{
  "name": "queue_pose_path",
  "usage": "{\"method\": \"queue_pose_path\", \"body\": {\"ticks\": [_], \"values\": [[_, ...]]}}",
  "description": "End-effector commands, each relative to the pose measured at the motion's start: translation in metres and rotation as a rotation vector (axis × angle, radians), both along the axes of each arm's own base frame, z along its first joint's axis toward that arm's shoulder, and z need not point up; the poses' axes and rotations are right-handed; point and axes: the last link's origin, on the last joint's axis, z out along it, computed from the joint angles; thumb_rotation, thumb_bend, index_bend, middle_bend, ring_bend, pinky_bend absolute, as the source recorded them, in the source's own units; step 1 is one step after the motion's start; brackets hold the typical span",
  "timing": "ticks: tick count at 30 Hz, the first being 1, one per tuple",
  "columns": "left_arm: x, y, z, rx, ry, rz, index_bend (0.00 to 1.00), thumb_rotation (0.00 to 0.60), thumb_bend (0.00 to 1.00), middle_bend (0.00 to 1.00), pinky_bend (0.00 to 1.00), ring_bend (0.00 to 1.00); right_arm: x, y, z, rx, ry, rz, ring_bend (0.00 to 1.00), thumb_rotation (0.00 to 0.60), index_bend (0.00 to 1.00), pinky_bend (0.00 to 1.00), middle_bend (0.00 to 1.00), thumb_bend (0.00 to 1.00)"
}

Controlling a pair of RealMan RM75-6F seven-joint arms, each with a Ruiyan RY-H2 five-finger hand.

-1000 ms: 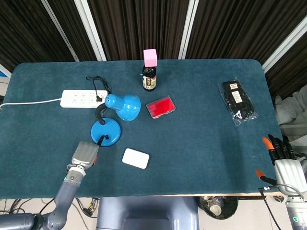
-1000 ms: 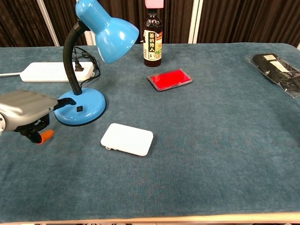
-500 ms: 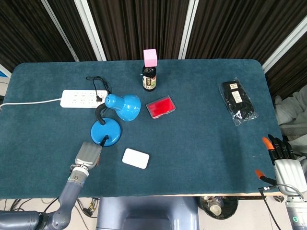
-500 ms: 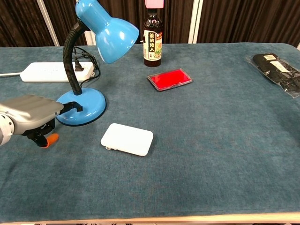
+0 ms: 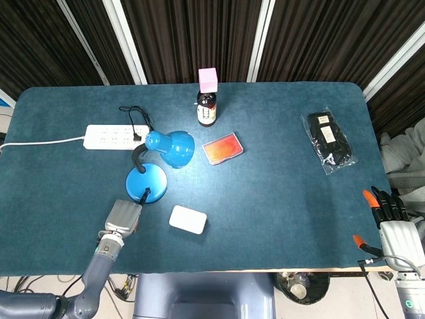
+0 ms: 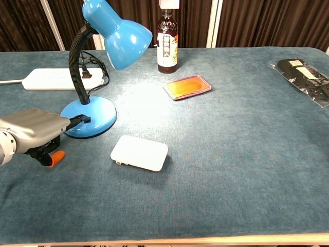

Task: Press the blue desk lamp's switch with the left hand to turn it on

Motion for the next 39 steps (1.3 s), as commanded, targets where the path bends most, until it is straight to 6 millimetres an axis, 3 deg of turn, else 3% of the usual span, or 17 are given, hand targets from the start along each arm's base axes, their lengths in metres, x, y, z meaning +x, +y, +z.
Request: {"method": "queue_pose_path", "body": {"ticks": [1, 10, 13, 17, 21, 24, 27, 34, 39], "values": [[-0.001, -0.001, 0.0, -0.003, 0.003, -0.002, 0.0, 0.6, 0.5, 0.87, 0.85, 0.91, 0.0, 0.0, 0.0, 0.0, 0.0, -0.001, 0.0, 0.6, 0.0, 0.0, 0.0, 0.25], [0.002, -0.001, 0.003, 0.016, -0.014, -0.023, 0.0, 0.6, 0.49, 0.86, 0.85, 0.9, 0.0, 0.0, 0.0, -0.001, 0.0, 0.0, 0.0, 0.6, 0.0, 0.0, 0.0, 0.25], [0.01, 0.005, 0.011, 0.074, -0.064, -0.058, 0.0, 0.6, 0.43, 0.79, 0.82, 0.83, 0.0, 0.0, 0.0, -0.001, -0.001, 0.0, 0.0, 0.6, 0.0, 0.0, 0.0, 0.25], [0.019, 0.015, 0.034, 0.183, -0.11, -0.165, 0.0, 0.6, 0.35, 0.57, 0.71, 0.63, 0.0, 0.0, 0.001, -0.001, 0.0, 0.0, 0.0, 0.6, 0.0, 0.0, 0.0, 0.25], [0.018, 0.014, 0.062, 0.255, -0.163, -0.216, 0.0, 0.6, 0.22, 0.21, 0.42, 0.25, 0.0, 0.0, 0.001, -0.002, 0.001, 0.0, 0.0, 0.6, 0.0, 0.0, 0.0, 0.25], [0.006, 0.005, 0.083, 0.282, -0.189, -0.22, 0.0, 0.6, 0.14, 0.02, 0.18, 0.03, 0.0, 0.0, 0.001, -0.003, 0.004, 0.002, 0.0, 0.6, 0.0, 0.0, 0.0, 0.25], [-0.011, -0.007, 0.101, 0.298, -0.196, -0.217, 0.0, 0.6, 0.1, 0.0, 0.06, 0.0, 0.0, 0.0, 0.001, -0.003, 0.011, 0.003, 0.0, 0.6, 0.0, 0.0, 0.0, 0.25], [-0.069, -0.047, 0.146, 0.355, -0.176, -0.182, 0.0, 0.6, 0.08, 0.0, 0.04, 0.0, 0.0, 0.0, 0.0, -0.007, 0.022, 0.003, 0.0, 0.6, 0.0, 0.0, 0.0, 0.25], [-0.096, -0.071, 0.163, 0.383, -0.189, -0.154, 0.0, 0.6, 0.08, 0.0, 0.03, 0.0, 0.0, 0.001, -0.001, -0.005, 0.026, -0.001, 0.0, 0.6, 0.0, 0.0, 0.0, 0.25]]}}
